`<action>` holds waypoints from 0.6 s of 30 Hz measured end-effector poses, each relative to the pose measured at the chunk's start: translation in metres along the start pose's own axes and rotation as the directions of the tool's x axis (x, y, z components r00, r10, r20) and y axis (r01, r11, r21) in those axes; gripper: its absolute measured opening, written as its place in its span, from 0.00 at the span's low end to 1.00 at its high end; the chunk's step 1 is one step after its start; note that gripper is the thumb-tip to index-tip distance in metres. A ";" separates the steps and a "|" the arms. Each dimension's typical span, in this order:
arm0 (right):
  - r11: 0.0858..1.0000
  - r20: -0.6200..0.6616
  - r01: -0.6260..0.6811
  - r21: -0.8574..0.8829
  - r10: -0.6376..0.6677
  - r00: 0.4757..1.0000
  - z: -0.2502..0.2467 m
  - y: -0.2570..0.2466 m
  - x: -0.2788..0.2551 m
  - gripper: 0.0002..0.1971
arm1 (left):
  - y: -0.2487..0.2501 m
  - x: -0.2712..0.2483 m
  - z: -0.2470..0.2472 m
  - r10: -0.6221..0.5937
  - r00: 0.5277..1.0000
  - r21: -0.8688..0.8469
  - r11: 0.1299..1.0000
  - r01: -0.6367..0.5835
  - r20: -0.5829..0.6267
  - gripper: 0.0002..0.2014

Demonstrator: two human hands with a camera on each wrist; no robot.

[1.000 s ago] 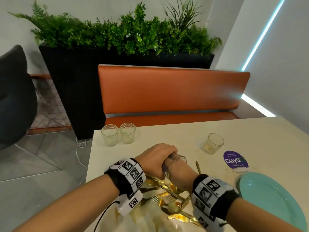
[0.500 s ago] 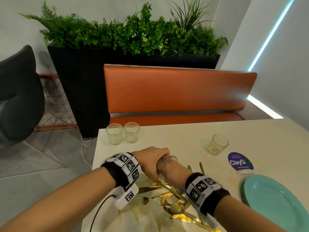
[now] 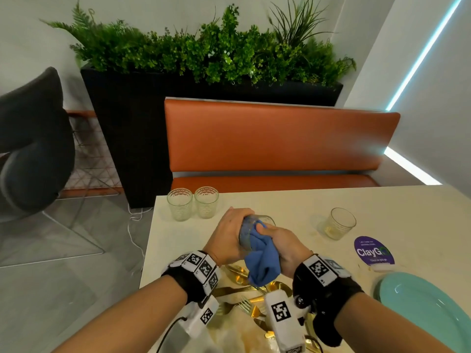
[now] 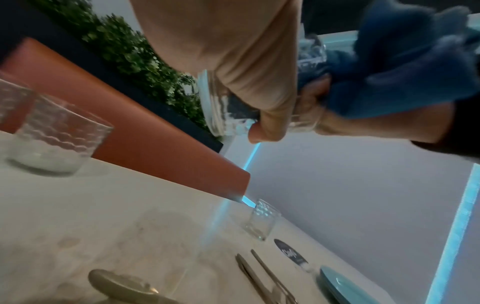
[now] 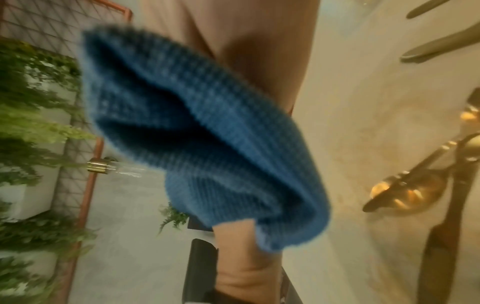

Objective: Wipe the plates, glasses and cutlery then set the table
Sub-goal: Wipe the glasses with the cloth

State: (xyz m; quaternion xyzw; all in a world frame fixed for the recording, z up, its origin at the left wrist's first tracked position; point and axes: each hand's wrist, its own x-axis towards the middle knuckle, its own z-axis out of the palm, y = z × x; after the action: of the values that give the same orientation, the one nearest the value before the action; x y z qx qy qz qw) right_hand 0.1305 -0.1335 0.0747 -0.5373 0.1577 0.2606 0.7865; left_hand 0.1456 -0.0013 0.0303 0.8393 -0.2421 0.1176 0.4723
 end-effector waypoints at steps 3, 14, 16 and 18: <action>0.997 0.108 0.079 0.001 -0.078 0.991 -0.002 -0.017 -0.011 0.11 | -0.020 -0.004 -0.007 -0.162 0.984 -0.141 0.979 0.150 -0.077 0.34; 0.975 0.132 0.220 0.021 -0.221 0.966 -0.007 -0.062 -0.019 0.12 | -0.057 -0.018 -0.014 -0.385 0.912 -0.251 0.905 0.342 -0.144 0.42; 0.974 0.148 0.227 -0.006 -0.223 0.964 -0.005 -0.058 -0.014 0.12 | -0.058 -0.018 -0.014 -0.424 0.898 -0.243 0.889 0.387 -0.120 0.42; 0.976 0.149 0.216 -0.013 -0.211 0.966 -0.004 -0.056 -0.010 0.12 | -0.066 -0.019 -0.014 -0.494 0.862 -0.230 0.857 0.461 -0.112 0.43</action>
State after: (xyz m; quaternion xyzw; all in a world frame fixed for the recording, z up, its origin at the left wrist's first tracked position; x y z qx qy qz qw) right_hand 0.1552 -0.1555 0.1211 -0.5420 0.0368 0.2156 0.8114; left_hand 0.1639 0.0447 -0.0192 0.8098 0.0045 0.0419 0.5852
